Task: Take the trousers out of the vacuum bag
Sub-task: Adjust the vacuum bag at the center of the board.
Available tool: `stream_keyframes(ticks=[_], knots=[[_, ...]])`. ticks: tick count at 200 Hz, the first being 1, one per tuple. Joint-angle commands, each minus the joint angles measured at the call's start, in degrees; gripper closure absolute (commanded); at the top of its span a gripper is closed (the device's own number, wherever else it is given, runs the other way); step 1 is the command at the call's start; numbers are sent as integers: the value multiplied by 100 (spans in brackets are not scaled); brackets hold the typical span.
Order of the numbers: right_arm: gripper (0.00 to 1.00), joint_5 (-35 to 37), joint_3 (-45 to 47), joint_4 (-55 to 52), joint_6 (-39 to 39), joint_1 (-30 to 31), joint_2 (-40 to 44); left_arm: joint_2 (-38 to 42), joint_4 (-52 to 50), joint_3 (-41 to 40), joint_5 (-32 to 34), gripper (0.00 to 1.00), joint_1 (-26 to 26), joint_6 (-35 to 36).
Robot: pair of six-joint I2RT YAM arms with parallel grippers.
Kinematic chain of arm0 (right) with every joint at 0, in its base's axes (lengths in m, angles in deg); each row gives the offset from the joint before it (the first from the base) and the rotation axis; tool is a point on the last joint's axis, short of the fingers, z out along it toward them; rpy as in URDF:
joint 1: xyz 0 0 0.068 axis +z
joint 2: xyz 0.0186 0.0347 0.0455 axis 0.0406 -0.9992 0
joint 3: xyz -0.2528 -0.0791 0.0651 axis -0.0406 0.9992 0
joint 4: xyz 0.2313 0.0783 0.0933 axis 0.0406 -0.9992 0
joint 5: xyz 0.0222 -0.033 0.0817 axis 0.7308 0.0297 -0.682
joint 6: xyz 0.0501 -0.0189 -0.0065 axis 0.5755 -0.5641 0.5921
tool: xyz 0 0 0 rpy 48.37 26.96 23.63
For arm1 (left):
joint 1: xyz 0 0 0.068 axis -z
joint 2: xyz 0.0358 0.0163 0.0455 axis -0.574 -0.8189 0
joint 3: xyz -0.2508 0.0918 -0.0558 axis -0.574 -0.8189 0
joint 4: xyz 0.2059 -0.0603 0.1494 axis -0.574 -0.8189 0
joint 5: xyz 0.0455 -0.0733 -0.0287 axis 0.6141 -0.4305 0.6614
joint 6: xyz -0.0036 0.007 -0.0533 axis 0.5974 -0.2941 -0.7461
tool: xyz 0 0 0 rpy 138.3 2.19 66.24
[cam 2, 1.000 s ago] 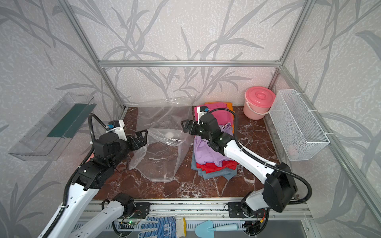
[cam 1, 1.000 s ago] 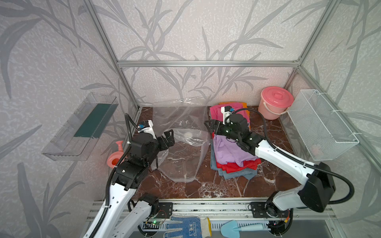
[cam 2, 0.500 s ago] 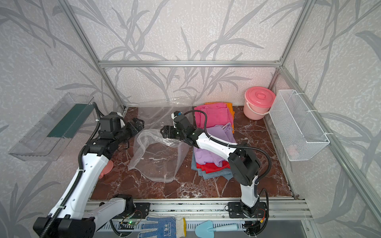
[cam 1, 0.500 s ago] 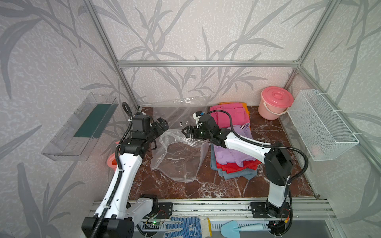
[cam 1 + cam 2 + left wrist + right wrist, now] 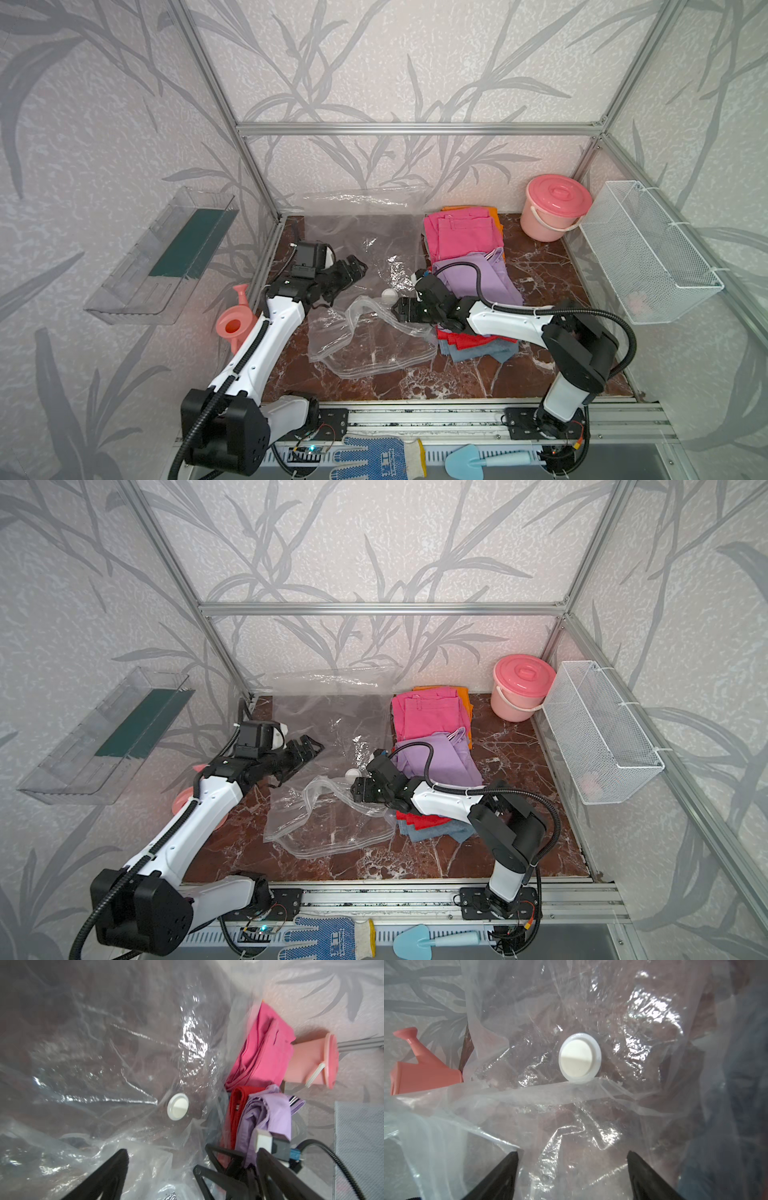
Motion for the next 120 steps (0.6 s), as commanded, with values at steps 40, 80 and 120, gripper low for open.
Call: stream_keyframes(ticks=[40, 80, 120], knots=[[19, 521, -233, -267, -217, 14, 142, 70, 176, -964, 245, 4, 154, -45], [19, 219, -883, -702, -691, 59, 522, 131, 262, -1247, 194, 4, 155, -54], [21, -192, -1382, -875, -694, 322, 387, 421, 342, -1552, 359, 3, 102, -180]])
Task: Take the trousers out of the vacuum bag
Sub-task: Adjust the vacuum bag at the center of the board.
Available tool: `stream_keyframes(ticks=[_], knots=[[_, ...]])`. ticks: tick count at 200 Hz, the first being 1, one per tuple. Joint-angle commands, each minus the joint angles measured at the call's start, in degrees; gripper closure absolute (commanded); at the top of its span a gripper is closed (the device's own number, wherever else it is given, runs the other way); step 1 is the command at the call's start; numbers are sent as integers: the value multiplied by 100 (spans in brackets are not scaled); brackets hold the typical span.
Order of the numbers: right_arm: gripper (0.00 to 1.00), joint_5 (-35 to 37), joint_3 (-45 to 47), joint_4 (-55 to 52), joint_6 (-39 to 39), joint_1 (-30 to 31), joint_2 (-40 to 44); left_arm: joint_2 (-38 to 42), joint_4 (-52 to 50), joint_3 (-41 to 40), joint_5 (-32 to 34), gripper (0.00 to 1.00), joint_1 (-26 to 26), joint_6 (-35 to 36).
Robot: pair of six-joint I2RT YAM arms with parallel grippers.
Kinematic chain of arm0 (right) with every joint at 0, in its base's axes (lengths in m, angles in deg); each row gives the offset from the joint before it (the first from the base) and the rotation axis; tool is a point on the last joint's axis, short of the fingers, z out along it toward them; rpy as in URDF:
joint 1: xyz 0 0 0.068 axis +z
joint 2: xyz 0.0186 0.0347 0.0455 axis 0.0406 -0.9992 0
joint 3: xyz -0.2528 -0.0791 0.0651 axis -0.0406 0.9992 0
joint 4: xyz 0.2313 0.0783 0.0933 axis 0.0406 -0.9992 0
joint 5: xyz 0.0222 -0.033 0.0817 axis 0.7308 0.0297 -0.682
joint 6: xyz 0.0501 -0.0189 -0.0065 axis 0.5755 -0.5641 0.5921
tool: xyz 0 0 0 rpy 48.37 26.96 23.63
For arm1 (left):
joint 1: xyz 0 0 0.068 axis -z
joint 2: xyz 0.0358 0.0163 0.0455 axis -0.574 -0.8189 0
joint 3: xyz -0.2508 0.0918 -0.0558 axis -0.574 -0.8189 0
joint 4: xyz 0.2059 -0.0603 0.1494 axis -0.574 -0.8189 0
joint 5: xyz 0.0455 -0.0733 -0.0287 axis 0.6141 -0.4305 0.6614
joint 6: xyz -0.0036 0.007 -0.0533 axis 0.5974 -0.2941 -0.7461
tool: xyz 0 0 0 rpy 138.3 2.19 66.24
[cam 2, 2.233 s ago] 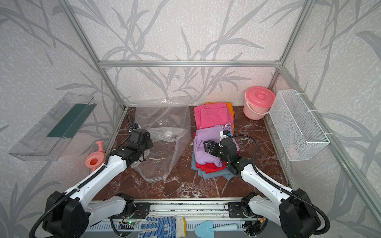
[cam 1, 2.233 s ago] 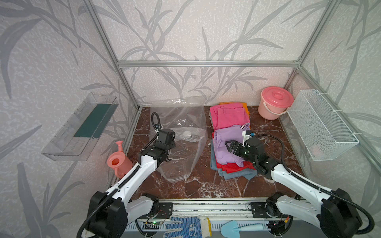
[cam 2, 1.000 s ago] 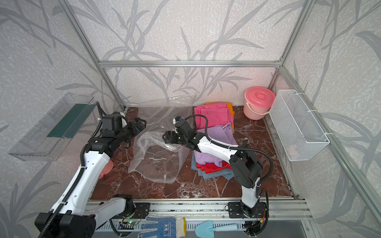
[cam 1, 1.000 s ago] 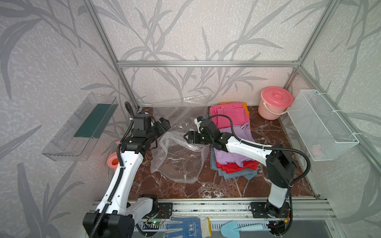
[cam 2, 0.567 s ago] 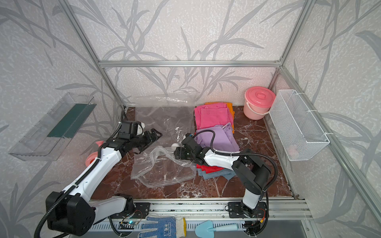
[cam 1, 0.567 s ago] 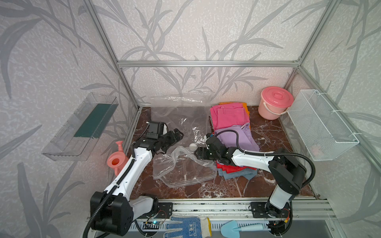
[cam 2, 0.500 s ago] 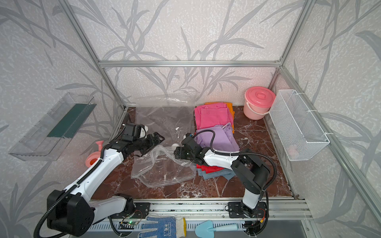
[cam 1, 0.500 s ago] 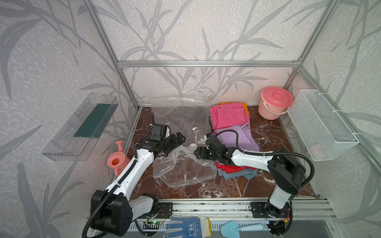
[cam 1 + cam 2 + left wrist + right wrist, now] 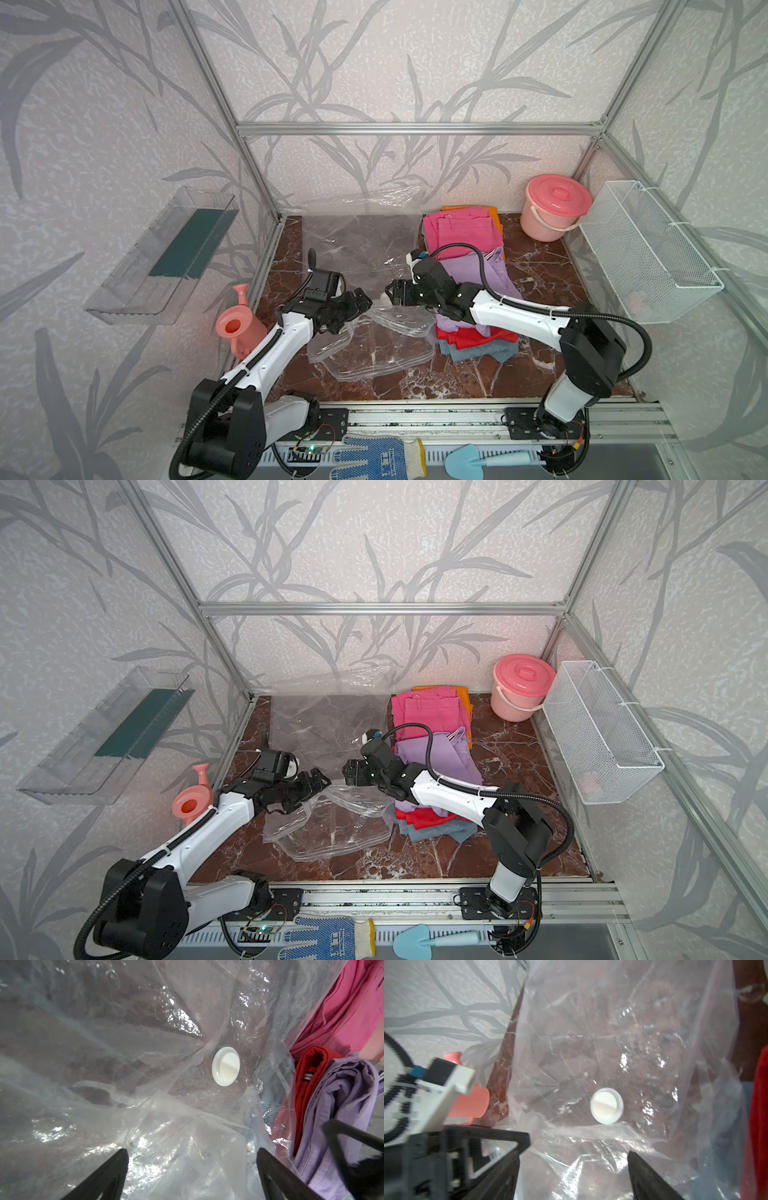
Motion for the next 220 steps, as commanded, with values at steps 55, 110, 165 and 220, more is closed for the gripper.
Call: stream_keyframes(ticks=[55, 110, 165, 220], knots=[[43, -180, 595, -260, 219, 712, 40, 244, 401, -339, -129, 2, -291, -176], [49, -111, 1772, -166, 575, 707, 240, 259, 469, -513, -257, 2, -600, -134], [49, 71, 1804, -306, 425, 666, 506, 247, 484, -543, -336, 2, -753, -143], [50, 161, 684, -630, -81, 687, 854, 353, 390, -516, -324, 2, -811, -125]])
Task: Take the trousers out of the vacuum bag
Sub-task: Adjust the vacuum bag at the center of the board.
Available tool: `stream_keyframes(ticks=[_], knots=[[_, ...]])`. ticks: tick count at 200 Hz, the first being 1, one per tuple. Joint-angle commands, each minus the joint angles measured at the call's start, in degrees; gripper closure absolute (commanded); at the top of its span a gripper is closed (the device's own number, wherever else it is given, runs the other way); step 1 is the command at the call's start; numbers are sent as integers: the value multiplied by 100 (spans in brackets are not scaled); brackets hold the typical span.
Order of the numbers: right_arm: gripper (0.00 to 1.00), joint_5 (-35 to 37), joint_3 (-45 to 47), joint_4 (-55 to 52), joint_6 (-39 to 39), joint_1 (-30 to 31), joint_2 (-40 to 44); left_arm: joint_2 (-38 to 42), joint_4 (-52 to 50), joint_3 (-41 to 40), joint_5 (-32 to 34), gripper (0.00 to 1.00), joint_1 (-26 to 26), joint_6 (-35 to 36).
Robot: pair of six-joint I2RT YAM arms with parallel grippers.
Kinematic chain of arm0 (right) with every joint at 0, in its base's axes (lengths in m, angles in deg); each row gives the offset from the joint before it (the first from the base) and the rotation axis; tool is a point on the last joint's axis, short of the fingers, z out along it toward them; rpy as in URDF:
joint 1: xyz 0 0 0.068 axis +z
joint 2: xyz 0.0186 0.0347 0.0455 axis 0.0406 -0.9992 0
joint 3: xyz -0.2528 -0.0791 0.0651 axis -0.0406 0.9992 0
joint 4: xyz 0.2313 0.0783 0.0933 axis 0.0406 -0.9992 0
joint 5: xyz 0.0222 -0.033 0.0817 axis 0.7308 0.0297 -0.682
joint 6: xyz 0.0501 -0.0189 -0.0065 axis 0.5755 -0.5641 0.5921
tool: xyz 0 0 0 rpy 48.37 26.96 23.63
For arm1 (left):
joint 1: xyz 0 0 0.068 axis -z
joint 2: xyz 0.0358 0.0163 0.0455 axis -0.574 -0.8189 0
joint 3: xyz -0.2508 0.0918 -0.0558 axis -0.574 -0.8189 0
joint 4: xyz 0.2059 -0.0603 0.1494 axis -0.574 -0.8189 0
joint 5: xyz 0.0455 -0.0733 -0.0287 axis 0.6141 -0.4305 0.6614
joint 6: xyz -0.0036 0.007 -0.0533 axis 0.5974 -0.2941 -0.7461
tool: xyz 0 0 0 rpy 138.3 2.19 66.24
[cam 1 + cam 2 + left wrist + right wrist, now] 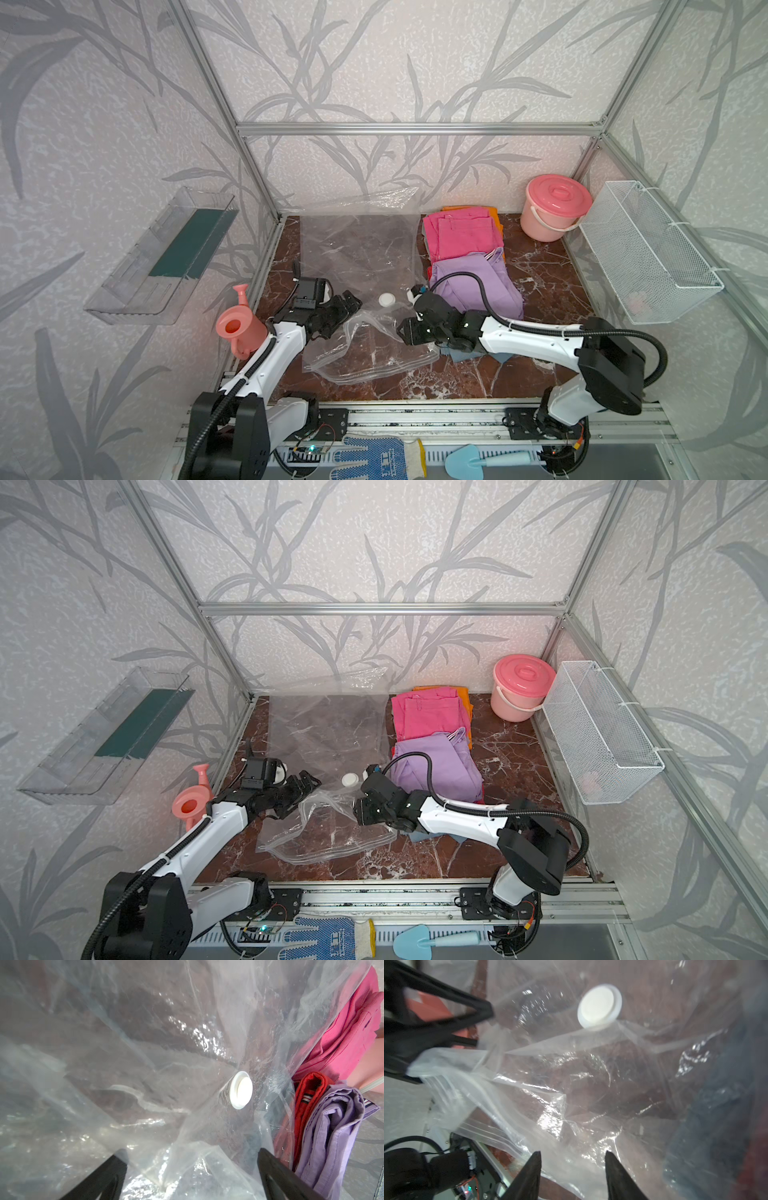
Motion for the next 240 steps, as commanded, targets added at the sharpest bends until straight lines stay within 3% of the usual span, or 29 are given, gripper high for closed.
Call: stream_keyframes(ticks=[1, 56, 114, 167, 196, 240], knots=[[50, 102, -601, -179, -327, 2, 9, 132, -15, -24, -22, 2, -53, -5], [52, -435, -1609, 42, -440, 225, -896, 140, 16, -35, -140, 2, -138, -72], [47, -494, -1496, -105, -877, 494, -1186, 242, -82, 116, -276, 2, -207, -65], [86, 193, -1433, -401, -1163, 577, -1270, 145, -27, 59, -246, 3, -234, -58], [92, 248, -1325, -644, -1339, 576, -1238, 144, -57, 63, -208, 2, -262, -38], [94, 2, -761, -758, -1208, 639, -1368, 128, -60, 47, -157, 3, -293, 2]])
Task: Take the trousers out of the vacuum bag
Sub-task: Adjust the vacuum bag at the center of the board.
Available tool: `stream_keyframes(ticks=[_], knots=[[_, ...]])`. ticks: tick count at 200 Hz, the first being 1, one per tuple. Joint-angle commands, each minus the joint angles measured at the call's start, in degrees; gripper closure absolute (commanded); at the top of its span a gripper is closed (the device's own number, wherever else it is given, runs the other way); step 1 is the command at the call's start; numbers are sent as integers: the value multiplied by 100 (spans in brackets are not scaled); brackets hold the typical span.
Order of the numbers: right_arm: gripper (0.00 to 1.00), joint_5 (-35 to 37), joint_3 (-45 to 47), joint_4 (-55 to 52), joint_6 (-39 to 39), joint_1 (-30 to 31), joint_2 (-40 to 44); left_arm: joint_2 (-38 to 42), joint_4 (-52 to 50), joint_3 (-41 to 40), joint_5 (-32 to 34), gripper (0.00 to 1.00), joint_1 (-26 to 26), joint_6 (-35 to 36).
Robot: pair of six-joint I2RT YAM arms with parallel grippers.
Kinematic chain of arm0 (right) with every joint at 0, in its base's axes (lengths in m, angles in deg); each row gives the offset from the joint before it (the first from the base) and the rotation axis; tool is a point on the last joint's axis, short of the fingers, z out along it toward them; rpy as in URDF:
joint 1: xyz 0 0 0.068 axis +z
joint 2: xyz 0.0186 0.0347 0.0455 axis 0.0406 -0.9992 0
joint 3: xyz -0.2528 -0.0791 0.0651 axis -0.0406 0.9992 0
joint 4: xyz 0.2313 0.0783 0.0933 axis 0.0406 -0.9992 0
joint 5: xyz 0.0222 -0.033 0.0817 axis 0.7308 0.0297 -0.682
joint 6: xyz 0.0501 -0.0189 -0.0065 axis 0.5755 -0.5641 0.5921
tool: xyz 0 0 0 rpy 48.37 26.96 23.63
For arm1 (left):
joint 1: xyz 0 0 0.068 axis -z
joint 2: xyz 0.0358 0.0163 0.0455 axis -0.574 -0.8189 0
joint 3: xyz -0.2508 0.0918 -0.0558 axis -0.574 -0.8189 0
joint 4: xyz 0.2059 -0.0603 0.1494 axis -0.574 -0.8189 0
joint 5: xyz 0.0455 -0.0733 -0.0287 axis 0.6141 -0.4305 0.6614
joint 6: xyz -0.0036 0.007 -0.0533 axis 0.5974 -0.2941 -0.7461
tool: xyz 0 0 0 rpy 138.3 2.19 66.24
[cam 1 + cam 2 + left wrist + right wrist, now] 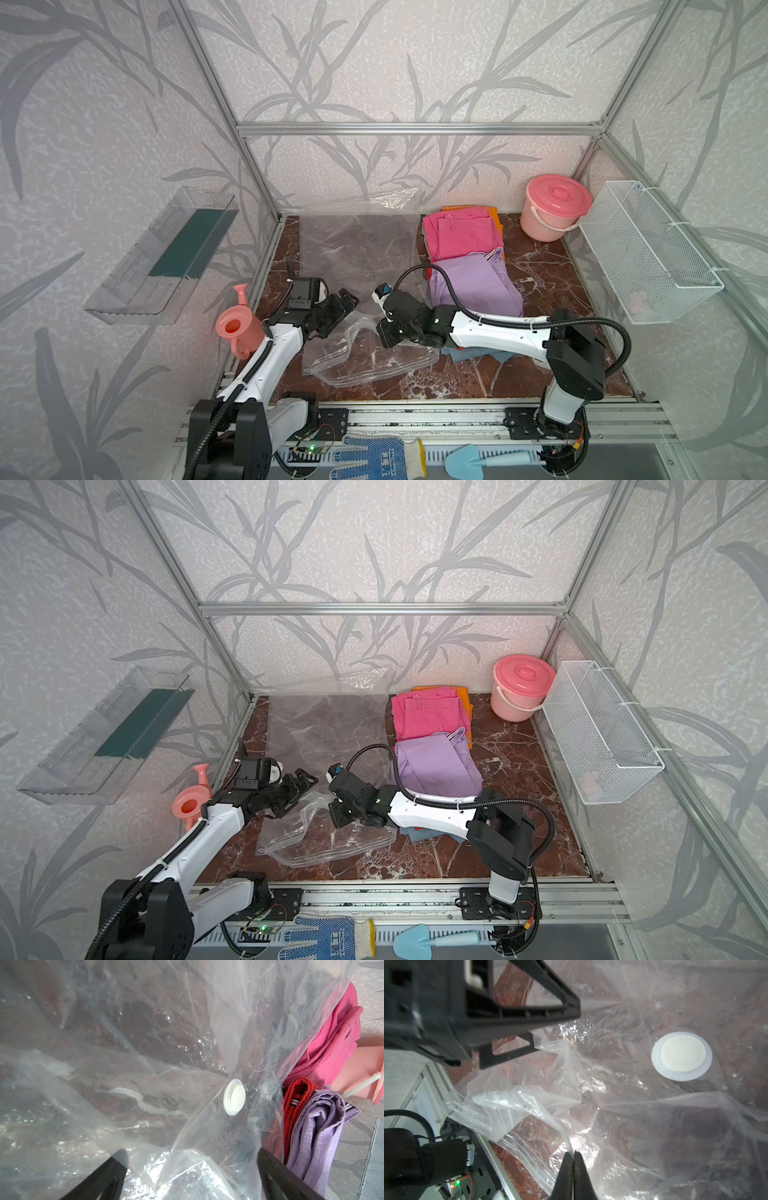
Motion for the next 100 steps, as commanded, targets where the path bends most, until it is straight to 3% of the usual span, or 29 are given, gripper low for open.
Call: stream_keyframes(ticks=[1, 54, 77, 86, 100], knots=[[94, -41, 373, -430, 23, 52, -108, -14, -53, 42, 27, 3, -48, 25], [94, -238, 732, -507, 323, 48, -609, -174, 28, 40, -9, 3, -118, 12], [93, -225, 808, -284, 324, 46, -391, -114, -6, 130, -62, 3, -123, -1], [87, -173, 813, -261, 296, 33, -176, -85, -38, 186, -67, 3, -128, 13], [66, -46, 769, -318, 217, 28, 210, -69, -105, 277, -53, 3, -129, 42]])
